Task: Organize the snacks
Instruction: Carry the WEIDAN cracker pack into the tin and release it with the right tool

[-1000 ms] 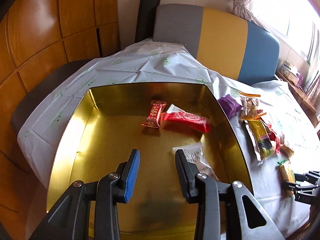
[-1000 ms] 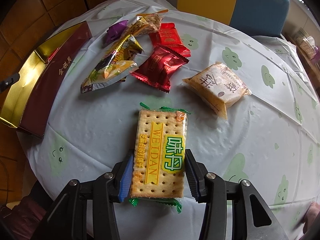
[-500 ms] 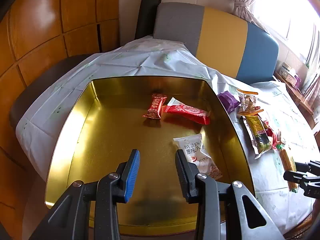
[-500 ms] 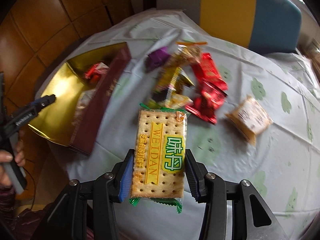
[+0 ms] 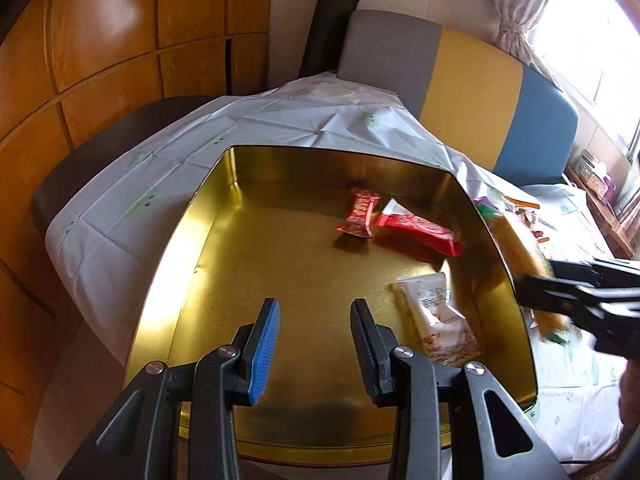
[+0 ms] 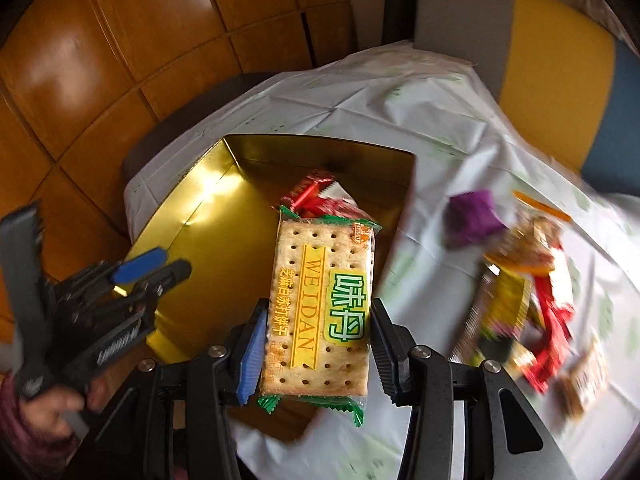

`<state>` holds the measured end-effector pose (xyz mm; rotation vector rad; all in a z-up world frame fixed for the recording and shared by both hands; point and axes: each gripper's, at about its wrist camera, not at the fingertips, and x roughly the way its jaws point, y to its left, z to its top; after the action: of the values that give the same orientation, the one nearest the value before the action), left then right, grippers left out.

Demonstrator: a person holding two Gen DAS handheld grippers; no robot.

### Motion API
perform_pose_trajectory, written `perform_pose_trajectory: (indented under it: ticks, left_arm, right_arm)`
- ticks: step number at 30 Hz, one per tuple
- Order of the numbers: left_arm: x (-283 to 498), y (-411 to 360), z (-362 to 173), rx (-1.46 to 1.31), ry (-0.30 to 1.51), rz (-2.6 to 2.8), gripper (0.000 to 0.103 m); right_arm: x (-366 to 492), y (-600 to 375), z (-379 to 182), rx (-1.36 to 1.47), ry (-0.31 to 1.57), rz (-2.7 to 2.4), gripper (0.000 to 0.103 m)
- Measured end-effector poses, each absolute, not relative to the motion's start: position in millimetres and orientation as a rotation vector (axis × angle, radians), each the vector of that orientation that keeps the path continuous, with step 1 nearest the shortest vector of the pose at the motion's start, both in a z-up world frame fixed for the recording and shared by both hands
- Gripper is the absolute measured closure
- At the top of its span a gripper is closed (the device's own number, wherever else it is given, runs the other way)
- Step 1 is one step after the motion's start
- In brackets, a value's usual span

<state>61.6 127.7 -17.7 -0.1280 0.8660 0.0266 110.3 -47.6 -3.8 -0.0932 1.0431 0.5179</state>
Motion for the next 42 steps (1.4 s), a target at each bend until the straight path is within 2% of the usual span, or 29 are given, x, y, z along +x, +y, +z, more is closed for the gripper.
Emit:
perform_pose_trajectory:
  ticks: [7, 9, 23, 27, 42]
  left_arm:
    - [61.0, 137.5, -27.3, -0.150, 0.888, 0.030, 0.066]
    - [60.9, 138.1, -29.0, -0.150, 0.889, 0.031, 0.066]
    - [55.0, 114.9, -15.8, -0.092, 0.860, -0.018, 0.066]
    - [51.2, 105.6, -12.1, -0.071, 0.854, -0.036, 0.066]
    - [41.6, 73.9, -3.4, 0.008, 0.841, -0.093, 0.066]
  right_arm:
    - [132.4, -30.6, -32.5, -0.097, 1.091, 0.467, 0.054]
    - [128.2, -36.8, -30.3, -0.076, 1.073, 0.474, 0.046]
    - [93.6, -80.0, -8.7, 0.028, 0.984, 0.466, 0.044]
    - [85.2, -97.5, -5.3, 0.042, 0.972, 0.442, 0.041]
    - [69.5, -182.8, -1.2, 0.091, 0.961, 0.285, 0.039]
